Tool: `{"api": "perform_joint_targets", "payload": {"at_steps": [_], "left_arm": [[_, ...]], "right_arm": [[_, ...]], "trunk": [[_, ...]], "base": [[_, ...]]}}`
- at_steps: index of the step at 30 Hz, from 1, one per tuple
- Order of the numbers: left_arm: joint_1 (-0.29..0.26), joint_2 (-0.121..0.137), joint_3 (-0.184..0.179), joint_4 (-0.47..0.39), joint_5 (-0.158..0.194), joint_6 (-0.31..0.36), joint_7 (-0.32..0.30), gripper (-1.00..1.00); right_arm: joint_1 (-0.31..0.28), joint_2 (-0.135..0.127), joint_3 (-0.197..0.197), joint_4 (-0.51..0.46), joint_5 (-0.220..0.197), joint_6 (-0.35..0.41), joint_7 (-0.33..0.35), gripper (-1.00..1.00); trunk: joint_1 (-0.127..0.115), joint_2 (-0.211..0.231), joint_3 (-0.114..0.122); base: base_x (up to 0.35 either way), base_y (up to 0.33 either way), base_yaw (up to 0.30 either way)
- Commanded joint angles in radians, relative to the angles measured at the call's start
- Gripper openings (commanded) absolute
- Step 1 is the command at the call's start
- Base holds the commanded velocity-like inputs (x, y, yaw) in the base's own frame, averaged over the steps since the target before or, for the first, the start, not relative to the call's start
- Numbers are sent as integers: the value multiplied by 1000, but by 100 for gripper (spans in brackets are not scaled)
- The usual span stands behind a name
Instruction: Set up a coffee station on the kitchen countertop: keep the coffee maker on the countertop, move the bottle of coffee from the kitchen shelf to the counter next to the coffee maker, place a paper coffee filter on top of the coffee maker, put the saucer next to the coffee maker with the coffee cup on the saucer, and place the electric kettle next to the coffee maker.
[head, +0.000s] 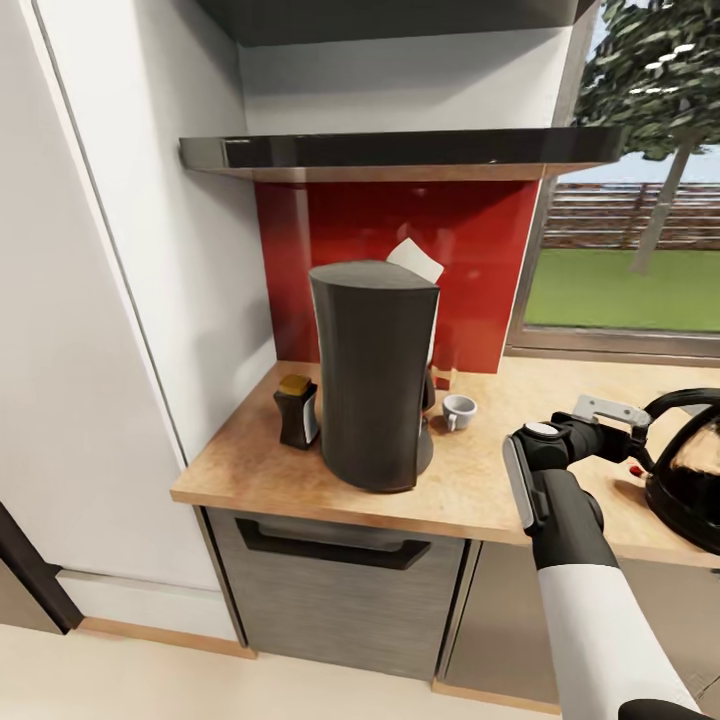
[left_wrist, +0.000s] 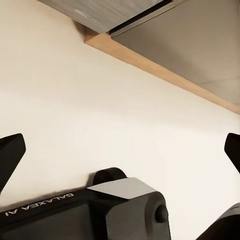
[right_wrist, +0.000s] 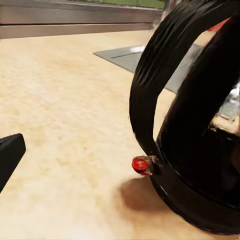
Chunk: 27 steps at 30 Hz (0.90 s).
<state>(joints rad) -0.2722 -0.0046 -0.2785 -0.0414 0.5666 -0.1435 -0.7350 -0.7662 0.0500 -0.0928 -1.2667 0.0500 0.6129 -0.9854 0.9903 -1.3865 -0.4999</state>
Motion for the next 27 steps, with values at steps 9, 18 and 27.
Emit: {"api": "perform_joint_targets", "payload": {"at_steps": [9, 18, 27], "left_arm": [[-1, 0, -8, 1, 6, -8, -1, 100], [-1, 0, -8, 1, 6, -8, -1, 100], [-1, 0, -8, 1, 6, -8, -1, 100]], "right_arm": [[-1, 1, -2, 0, 5, 8, 1, 100], [-1, 1, -2, -1, 5, 8, 1, 100], [-1, 1, -2, -2, 5, 7, -10, 100]], "trunk": [[0, -1, -1], [0, -1, -1], [0, -1, -1]], "base": [[97, -45, 0], [40, -31, 0], [-5, -4, 0]]}}
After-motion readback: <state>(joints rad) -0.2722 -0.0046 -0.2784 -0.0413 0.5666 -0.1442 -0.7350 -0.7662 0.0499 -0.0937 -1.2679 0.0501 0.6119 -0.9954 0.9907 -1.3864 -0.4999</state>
